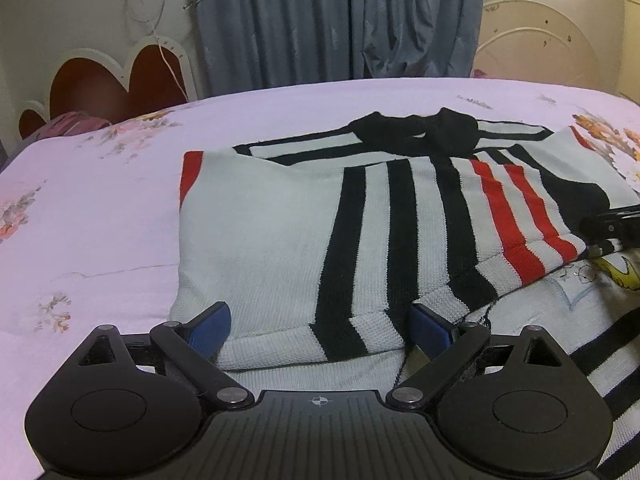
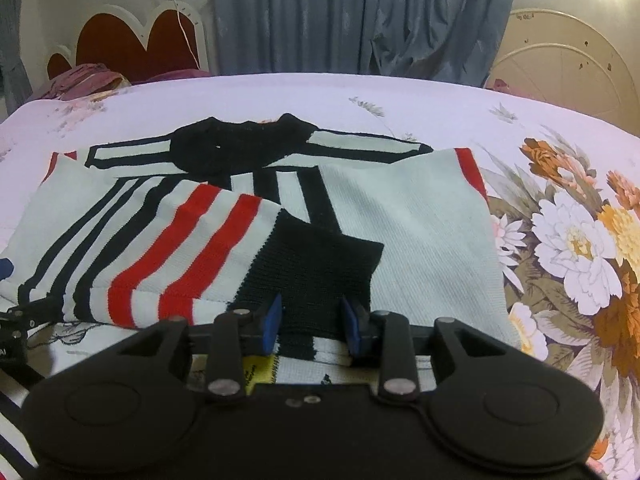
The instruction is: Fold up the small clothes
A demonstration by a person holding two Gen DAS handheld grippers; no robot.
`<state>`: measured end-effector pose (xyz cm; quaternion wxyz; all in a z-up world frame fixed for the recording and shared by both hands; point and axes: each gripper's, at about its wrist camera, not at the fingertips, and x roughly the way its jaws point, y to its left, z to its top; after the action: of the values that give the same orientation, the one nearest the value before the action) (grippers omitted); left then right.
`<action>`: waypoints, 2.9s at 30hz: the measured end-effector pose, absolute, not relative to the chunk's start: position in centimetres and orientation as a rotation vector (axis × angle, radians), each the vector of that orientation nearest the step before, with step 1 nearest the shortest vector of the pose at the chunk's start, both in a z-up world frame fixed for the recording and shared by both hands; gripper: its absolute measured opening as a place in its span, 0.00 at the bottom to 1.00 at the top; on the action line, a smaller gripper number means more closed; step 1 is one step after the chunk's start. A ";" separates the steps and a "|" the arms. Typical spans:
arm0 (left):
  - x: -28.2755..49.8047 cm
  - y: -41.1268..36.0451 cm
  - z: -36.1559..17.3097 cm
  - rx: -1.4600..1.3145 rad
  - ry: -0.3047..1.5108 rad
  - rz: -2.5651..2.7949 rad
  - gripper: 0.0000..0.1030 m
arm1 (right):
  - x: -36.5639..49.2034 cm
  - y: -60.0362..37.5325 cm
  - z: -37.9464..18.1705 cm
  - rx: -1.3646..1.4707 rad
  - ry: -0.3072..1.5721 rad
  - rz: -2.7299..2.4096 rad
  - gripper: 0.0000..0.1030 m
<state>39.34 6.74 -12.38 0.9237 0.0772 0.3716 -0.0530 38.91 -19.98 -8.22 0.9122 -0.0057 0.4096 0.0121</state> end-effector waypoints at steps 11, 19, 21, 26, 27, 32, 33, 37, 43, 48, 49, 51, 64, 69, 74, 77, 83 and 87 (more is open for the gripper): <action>36.2 6.7 -10.9 0.202 0.771 -0.038 1.00 | 35.9 -22.8 -6.2 0.088 0.812 0.063 0.51; 32.1 6.6 -10.2 0.204 0.728 -0.030 1.00 | 31.1 -25.6 -5.3 0.141 0.781 0.056 0.41; 32.5 6.2 -9.6 0.185 0.721 -0.065 1.00 | 31.6 -25.1 -5.1 0.122 0.767 0.068 0.31; 33.8 6.0 -9.0 0.189 0.696 -0.072 1.00 | 32.9 -24.6 -4.8 0.120 0.769 0.081 0.25; 34.6 6.4 -8.8 0.196 0.687 -0.069 1.00 | 33.2 -24.5 -4.8 0.112 0.761 0.085 0.25; 40.4 8.4 -7.9 0.192 0.684 -0.064 1.00 | 38.1 -24.4 -4.9 0.105 0.734 0.051 0.25; 41.8 8.7 -8.0 0.193 0.689 -0.073 1.00 | 39.3 -24.7 -5.0 0.110 0.730 0.035 0.25; 47.7 9.5 -8.6 0.188 0.679 -0.091 1.00 | 44.1 -26.5 -5.9 0.058 0.728 -0.057 0.25; 54.8 11.2 -13.1 0.059 0.850 -0.128 1.00 | 50.3 -29.5 -8.2 0.010 0.774 -0.134 0.22; 54.0 10.7 -12.3 0.100 0.814 -0.114 1.00 | 51.5 -30.0 -8.5 0.028 0.842 -0.145 0.24; 53.0 10.9 -11.9 0.111 0.793 -0.109 1.00 | 50.7 -29.8 -8.0 0.031 0.830 -0.142 0.25; 50.3 11.5 -11.4 0.112 0.768 -0.113 1.00 | 48.4 -29.5 -7.0 0.043 0.790 -0.109 0.35; 34.1 11.6 -11.4 0.151 0.798 -0.054 1.00 | 33.5 -29.7 -6.1 0.091 0.830 0.002 0.36; 28.1 10.8 -11.0 0.131 0.795 -0.049 1.00 | 27.5 -29.0 -5.3 0.086 0.827 0.042 0.36; 22.3 10.7 -11.3 0.164 0.797 -0.030 1.00 | 21.7 -29.2 -5.5 0.099 0.849 0.057 0.49; 19.3 11.5 -11.4 0.117 0.809 -0.019 0.99 | 19.1 -29.6 -6.3 0.138 0.879 0.066 0.49; 14.4 15.1 -12.3 -0.126 0.836 -0.075 0.93 | 14.0 -32.3 -7.5 0.419 0.897 0.131 0.49; 12.9 17.1 -12.4 -0.270 0.832 -0.163 0.92 | 12.1 -33.5 -8.3 0.584 0.900 0.229 0.49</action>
<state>12.91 17.08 -12.36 0.9027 -0.1306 0.4023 -0.0789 12.07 -33.46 -8.25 0.8532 0.2778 0.4278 0.1087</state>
